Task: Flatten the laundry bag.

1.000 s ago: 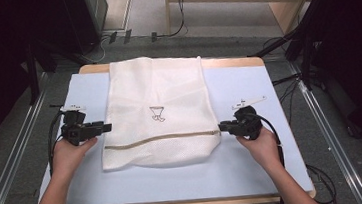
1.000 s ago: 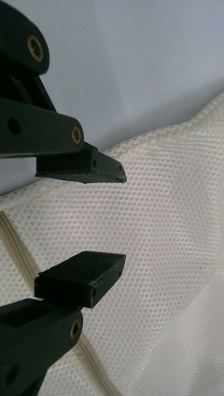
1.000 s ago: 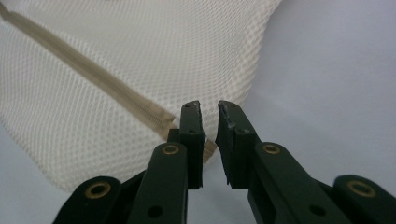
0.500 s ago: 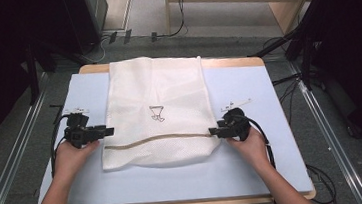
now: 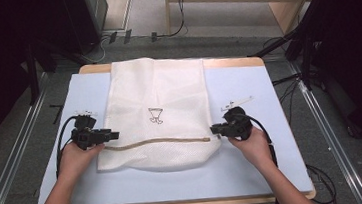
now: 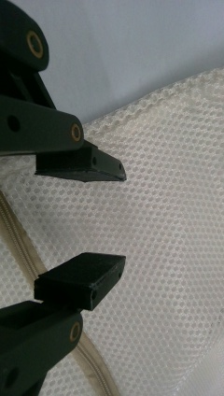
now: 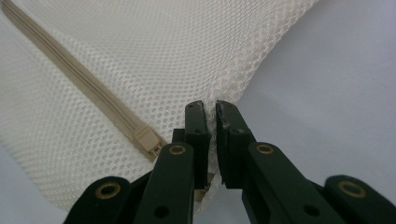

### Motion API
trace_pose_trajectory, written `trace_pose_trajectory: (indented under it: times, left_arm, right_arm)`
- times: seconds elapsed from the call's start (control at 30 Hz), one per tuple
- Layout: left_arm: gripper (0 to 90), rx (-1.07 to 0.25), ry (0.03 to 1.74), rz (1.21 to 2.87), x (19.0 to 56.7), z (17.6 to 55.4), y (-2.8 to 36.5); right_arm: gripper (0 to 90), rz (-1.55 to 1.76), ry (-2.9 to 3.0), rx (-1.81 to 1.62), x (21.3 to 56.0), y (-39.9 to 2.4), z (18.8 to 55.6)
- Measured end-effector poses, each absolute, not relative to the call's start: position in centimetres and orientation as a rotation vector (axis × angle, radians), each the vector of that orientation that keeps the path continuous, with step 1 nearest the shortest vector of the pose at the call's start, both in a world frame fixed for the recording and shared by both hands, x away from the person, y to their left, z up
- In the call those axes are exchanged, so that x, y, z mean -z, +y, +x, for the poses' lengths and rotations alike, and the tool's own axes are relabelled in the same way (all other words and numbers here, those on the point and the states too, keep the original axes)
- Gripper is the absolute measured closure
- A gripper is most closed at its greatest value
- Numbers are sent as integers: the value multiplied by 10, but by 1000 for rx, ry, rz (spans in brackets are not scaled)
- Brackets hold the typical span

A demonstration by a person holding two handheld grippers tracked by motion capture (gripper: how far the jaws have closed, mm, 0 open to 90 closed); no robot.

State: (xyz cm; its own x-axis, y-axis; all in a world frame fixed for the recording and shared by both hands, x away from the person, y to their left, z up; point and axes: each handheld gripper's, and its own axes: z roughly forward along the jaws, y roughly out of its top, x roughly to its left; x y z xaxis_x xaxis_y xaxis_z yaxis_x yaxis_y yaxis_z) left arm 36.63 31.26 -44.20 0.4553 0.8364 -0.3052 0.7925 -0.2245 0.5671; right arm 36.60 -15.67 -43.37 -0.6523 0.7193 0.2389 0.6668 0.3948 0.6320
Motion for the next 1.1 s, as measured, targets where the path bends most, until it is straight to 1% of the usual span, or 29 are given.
trace_pose_trajectory:
  times: [0.13, 0.2, 0.23, 0.37, 0.5, 0.53, 0.57, 0.6, 0.67, 0.77, 0.83, 0.9, 0.97, 1.1]
  left_arm:
    - [534, -103, 1324, 2015, 437, 366, 309]
    - [536, -104, 1311, 2010, 436, 366, 304]
    - [537, -104, 1296, 2021, 434, 366, 301]
    - [537, -114, 1234, 2037, 427, 362, 288]
    - [533, -123, 1183, 2038, 420, 359, 277]
    - [528, -124, 1179, 2034, 419, 358, 275]
    - [518, -123, 1173, 2032, 417, 358, 273]
    - [513, -122, 1166, 2035, 416, 357, 271]
    - [510, -119, 1150, 2041, 414, 354, 267]
    - [511, -127, 1127, 2054, 413, 352, 262]
    - [511, -131, 1123, 2055, 413, 353, 261]
    - [513, -133, 1122, 2055, 412, 353, 259]
    - [516, -136, 1113, 2053, 412, 353, 256]
    - [517, -120, 1087, 2063, 411, 354, 246]
  right_arm:
    - [854, 1303, 2517, -1147, 422, -168, 361]
    - [840, 1305, 2512, -1131, 423, -169, 361]
    - [823, 1301, 2522, -1126, 428, -168, 363]
    - [695, 1265, 2560, -1071, 446, -164, 370]
    - [694, 1257, 2518, -1110, 440, -168, 367]
    - [703, 1245, 2505, -1126, 438, -170, 365]
    - [740, 1253, 2499, -1139, 435, -172, 363]
    - [757, 1258, 2497, -1138, 433, -173, 361]
    - [753, 1296, 2515, -1136, 434, -176, 357]
    - [689, 1307, 2541, -1135, 440, -179, 349]
    - [609, 1289, 2547, -1100, 444, -177, 344]
    - [617, 1284, 2557, -1101, 447, -176, 341]
    - [675, 1273, 2573, -1078, 450, -172, 339]
    - [757, 1255, 2585, -1007, 457, -164, 339]
